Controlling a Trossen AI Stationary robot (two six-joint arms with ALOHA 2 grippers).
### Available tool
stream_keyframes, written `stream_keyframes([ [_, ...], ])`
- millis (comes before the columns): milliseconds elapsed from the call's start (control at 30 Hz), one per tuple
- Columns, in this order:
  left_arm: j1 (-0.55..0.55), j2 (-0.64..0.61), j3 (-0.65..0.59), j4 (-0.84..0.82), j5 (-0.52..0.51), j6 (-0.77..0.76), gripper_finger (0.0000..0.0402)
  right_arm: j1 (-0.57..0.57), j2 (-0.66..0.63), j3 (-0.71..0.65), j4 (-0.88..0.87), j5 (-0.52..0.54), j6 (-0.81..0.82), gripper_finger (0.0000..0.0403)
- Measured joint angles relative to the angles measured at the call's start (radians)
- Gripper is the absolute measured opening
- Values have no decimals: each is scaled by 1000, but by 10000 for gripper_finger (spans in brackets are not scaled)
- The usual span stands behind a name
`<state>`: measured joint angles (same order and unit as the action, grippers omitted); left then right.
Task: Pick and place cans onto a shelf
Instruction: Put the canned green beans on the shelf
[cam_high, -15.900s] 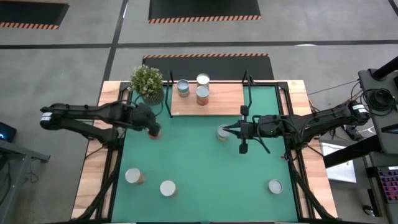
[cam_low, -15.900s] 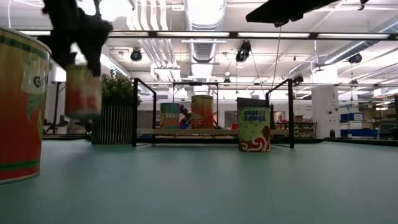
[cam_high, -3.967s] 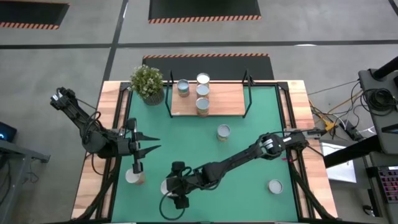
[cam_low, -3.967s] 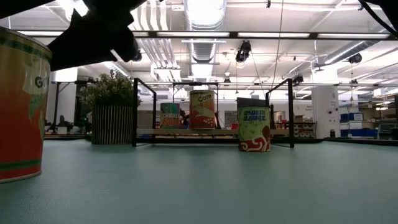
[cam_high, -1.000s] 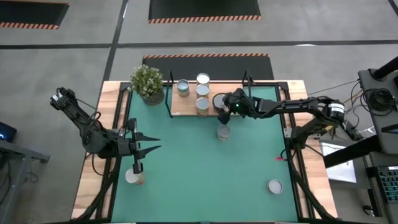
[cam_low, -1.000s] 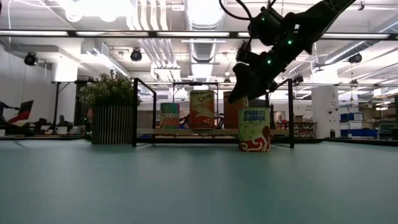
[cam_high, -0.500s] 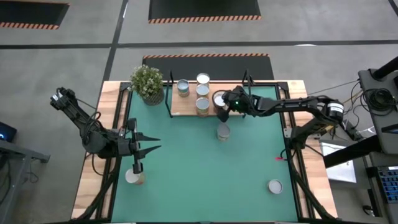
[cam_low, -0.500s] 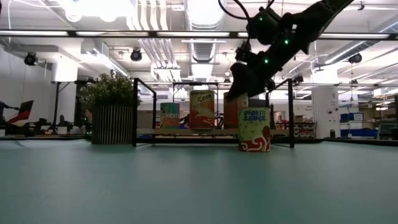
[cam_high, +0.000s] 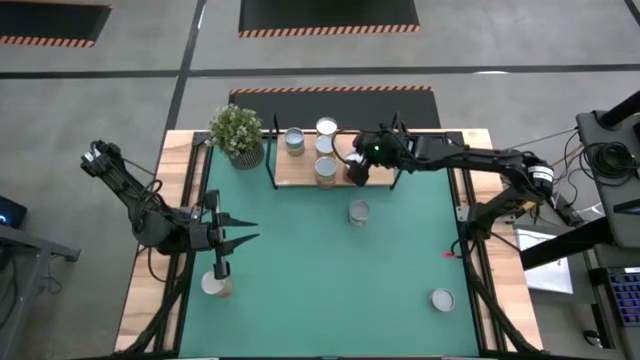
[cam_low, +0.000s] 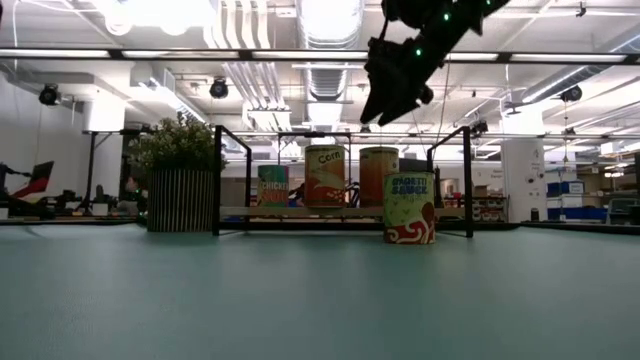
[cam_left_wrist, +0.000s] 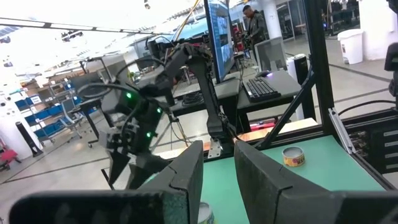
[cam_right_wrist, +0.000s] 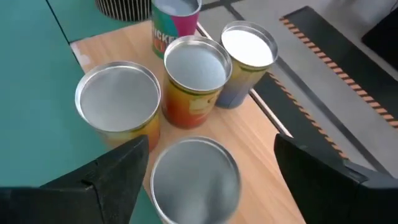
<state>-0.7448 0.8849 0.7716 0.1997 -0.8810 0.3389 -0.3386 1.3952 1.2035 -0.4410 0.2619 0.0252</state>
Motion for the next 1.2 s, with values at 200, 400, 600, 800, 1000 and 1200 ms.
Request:
stream_keyframes([
  [200,0,0,0,0,0,0,75,-3,9,64,-170,-13,-12,234],
  [400,0,0,0,0,0,0,75,-2,45,52,-160,-53,-37,92],
  [600,0,0,0,0,0,0,75,-4,106,52,-120,-52,-65,15],
  [800,0,0,0,0,0,0,75,-15,158,68,-118,-24,-75,9],
  [1000,0,0,0,0,0,0,75,-29,194,77,-99,-19,-91,9],
  [1200,0,0,0,0,0,0,75,-58,223,77,-7,-20,-117,9],
])
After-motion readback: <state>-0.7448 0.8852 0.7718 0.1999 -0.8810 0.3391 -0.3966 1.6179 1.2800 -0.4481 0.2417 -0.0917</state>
